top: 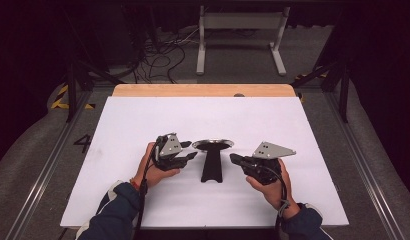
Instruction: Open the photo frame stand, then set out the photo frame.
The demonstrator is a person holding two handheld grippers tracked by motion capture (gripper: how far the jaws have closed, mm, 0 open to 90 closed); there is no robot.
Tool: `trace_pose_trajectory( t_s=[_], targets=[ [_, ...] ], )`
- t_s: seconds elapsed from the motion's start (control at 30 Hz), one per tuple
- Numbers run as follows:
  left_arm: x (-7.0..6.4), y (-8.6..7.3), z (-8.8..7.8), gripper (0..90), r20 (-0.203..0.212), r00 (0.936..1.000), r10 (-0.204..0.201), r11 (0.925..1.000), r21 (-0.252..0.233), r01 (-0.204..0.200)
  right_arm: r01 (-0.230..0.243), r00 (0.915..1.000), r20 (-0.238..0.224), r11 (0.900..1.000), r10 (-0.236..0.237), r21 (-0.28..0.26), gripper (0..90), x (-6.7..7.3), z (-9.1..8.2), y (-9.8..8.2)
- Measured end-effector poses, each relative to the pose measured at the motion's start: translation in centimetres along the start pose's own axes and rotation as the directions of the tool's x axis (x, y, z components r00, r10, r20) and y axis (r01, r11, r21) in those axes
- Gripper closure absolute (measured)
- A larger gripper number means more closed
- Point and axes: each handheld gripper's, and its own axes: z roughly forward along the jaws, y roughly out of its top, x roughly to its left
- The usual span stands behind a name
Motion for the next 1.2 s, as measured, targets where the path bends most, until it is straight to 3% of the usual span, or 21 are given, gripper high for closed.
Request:
trace_pose_trajectory(
  t_s=[0.2,0.37,0.5,0.6,0.87,0.93,1.0,1.2],
  targets=[
    [0.1,-0.1,0.5,52.4,0.001,1.0000,-0.007,0.9999,0.011,0.007,0.047,0.9988,-0.016,0.999,-0.047,-0.005,90.0,1.6,0.8,0.2],
    [-0.3,0.2,1.1,47.9,-0.037,0.9993,0.003,0.9991,0.042,-0.001,0.066,0.9976,-0.021,0.998,-0.065,0.022,90.0,3.0,2.4,0.1],
    [-0.3,0.3,1.7,43.8,-0.059,0.9980,-0.023,0.9988,0.043,0.025,0.081,0.9967,-0.008,0.996,-0.081,0.032,90.0,4.3,3.9,0.0],
    [-0.1,0.4,2.0,50.5,-0.047,0.9980,-0.042,0.9987,0.026,0.044,0.093,0.9957,-0.001,0.994,-0.093,0.051,90.0,5.4,4.9,-0.3],
    [-0.1,0.5,2.1,68.4,-0.010,0.9996,-0.025,0.9995,0.018,0.025,0.099,0.9945,0.024,0.990,-0.102,0.103,90.0,7.8,8.0,-1.4],
    [-0.1,0.5,2.0,69.1,-0.009,0.9998,-0.020,0.9997,0.017,0.020,0.092,0.9948,0.034,0.990,-0.096,0.108,90.0,7.9,8.4,-1.5],
    [-0.1,0.5,1.9,70.6,0.000,0.9999,-0.013,0.9998,0.013,0.013,0.082,0.9916,0.089,0.989,-0.093,0.125,90.0,8.2,9.0,-1.9],
    [-0.2,0.9,0.8,71.1,0.008,0.9999,-0.006,0.9994,-0.033,0.006,0.076,0.9865,0.133,0.987,-0.095,0.145,90.0,8.3,9.3,-2.4]
  ],
)
